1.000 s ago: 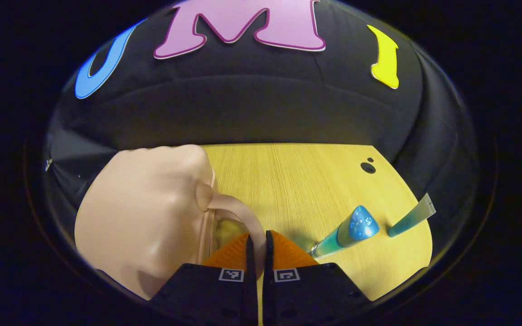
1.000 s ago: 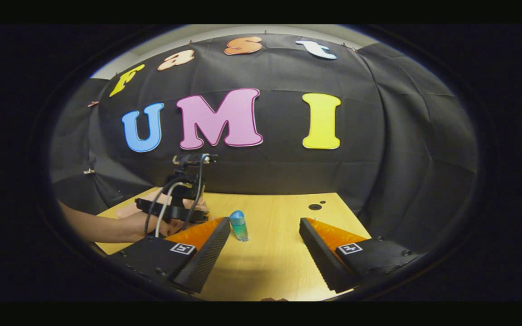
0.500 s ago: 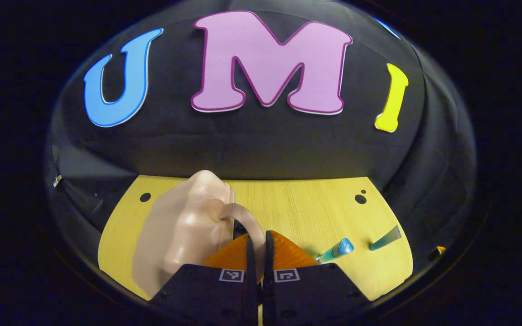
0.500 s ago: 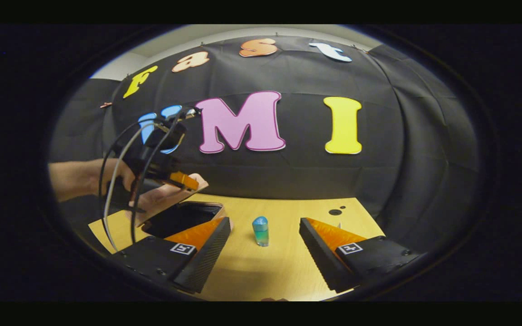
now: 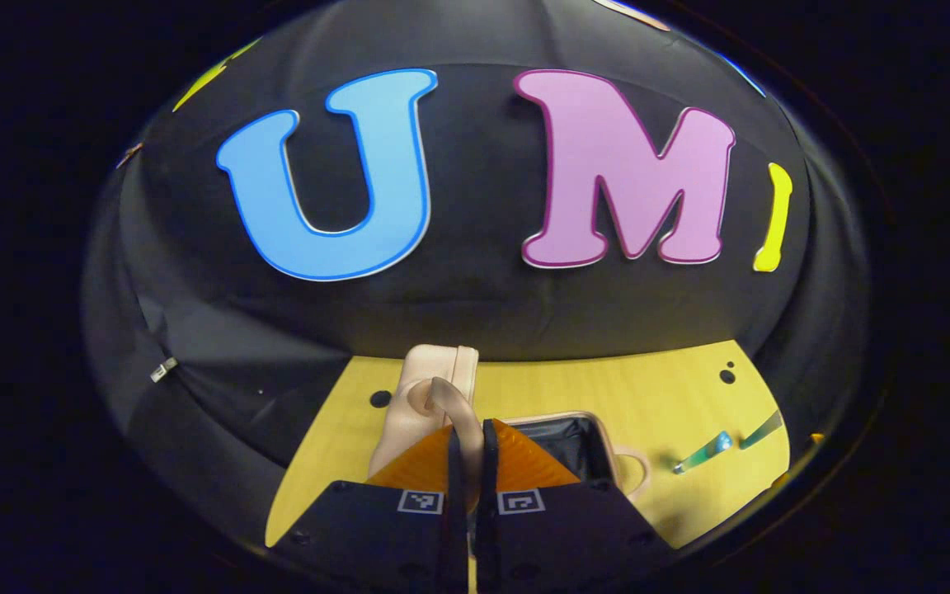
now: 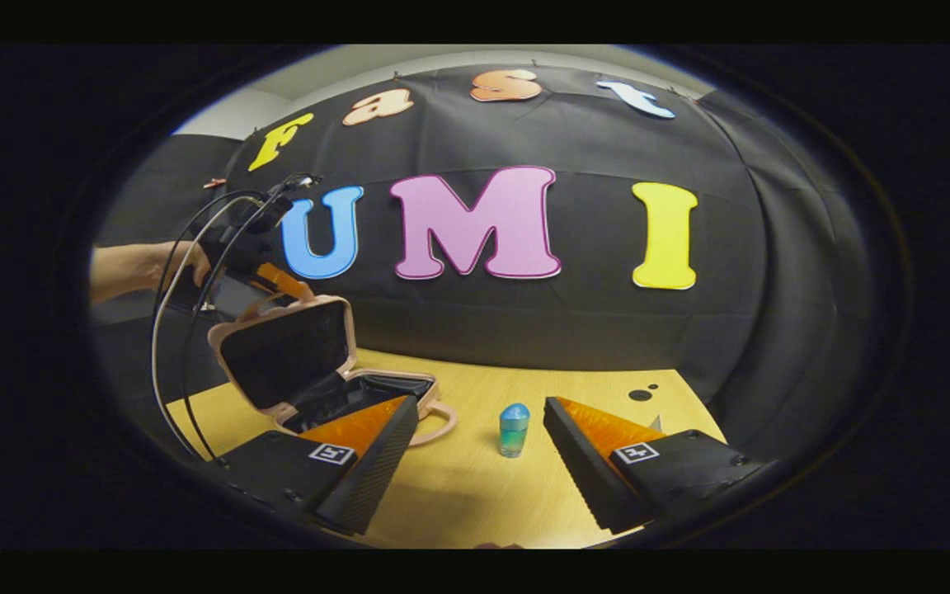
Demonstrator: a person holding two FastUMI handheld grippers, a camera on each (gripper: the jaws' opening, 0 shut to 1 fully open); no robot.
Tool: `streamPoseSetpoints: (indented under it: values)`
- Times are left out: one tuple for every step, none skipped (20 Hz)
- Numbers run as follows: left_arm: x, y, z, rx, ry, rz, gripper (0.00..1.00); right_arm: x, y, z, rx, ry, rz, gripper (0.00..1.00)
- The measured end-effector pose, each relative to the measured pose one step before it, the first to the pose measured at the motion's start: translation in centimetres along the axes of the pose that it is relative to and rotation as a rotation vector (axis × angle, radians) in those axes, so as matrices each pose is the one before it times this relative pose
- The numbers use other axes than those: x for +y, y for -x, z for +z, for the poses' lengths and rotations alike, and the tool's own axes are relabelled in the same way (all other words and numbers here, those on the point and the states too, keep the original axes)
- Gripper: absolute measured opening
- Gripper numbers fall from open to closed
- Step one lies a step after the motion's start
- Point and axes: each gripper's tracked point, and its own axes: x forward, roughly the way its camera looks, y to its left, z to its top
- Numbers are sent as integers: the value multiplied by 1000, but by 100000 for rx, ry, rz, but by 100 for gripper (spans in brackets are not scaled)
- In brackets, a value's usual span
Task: First open the suitcase, pack the skin care products into it, and then close the suitcase.
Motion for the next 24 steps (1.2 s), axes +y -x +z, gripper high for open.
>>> streamPoseSetpoints:
  values:
    - [2492,-421,-463,-181,-2968,4697,9,546,147,266,-394,1664,-175,98]
    - [2433,-541,-498,-712,-2751,4095,10,447,-34,-101,370,1287,-135,98]
    - [2348,-784,-795,-292,-1767,3698,9,569,-78,-122,641,553,-172,98]
    - [2100,-880,-723,-112,-1061,2881,5,696,-118,-196,880,79,225,97]
    - [1691,-928,-729,-608,497,1427,9,582,-146,-243,1440,-321,-601,97]
    - [1409,-981,-911,243,1998,193,9,263,-140,-259,1002,-12,-1290,97]
    - [1255,-946,-861,-319,1792,-828,9,154,-203,-137,586,-4,-2260,97]
    - [1028,-1096,-757,-192,137,-598,9,127,-160,-144,563,-142,-2561,96]
    - [945,-1004,-782,381,-1172,-256,9,244,-113,-310,1171,-781,-2055,96]
    - [909,-1142,-1092,1048,-1563,-171,9,600,-6,-444,1446,-688,-798,96]
    - [795,-1421,-1447,1524,-520,211,13,422,20,-339,974,541,-528,96]
    - [727,-1307,-1510,1849,717,-202,9,257,87,-305,952,440,-814,95]
    - [717,-1284,-1539,1415,723,724,5,-3,-107,-533,1541,-344,-1207,96]
    - [634,-1279,-1586,2135,1776,1066,9,1,-174,-523,2633,-1156,-1275,97]
    - [491,-1108,-1582,1296,2469,367,9,-165,-151,-325,1602,-1255,-1745,100]
    - [240,-929,-1168,1041,964,-189,9,-230,16,10,13,-1000,-2005,98]
    - [490,-814,-1133,2086,-2419,955,9,-35,50,249,-730,-330,-1520,98]
    - [258,-571,-664,1061,-4219,799,10,-29,0,148,-780,849,-989,97]
    - [-128,-1073,-746,681,-4779,19,10,-147,-222,24,-153,1158,-799,97]
    - [-40,-646,-651,1352,-2877,411,12,-324,-206,-307,1136,203,-1202,97]
    - [-74,-654,-808,822,-826,-177,13,-525,-264,-7,308,-851,-1979,97]
    - [-184,-654,-487,1030,1165,138,14,-446,-278,144,-34,-1542,-1572,97]
    - [-81,-404,-379,840,1577,628,14,-303,-285,200,-346,-1070,-1394,97]
    - [53,-150,-51,-235,1313,798,14,-197,-191,180,-532,16,-1107,98]
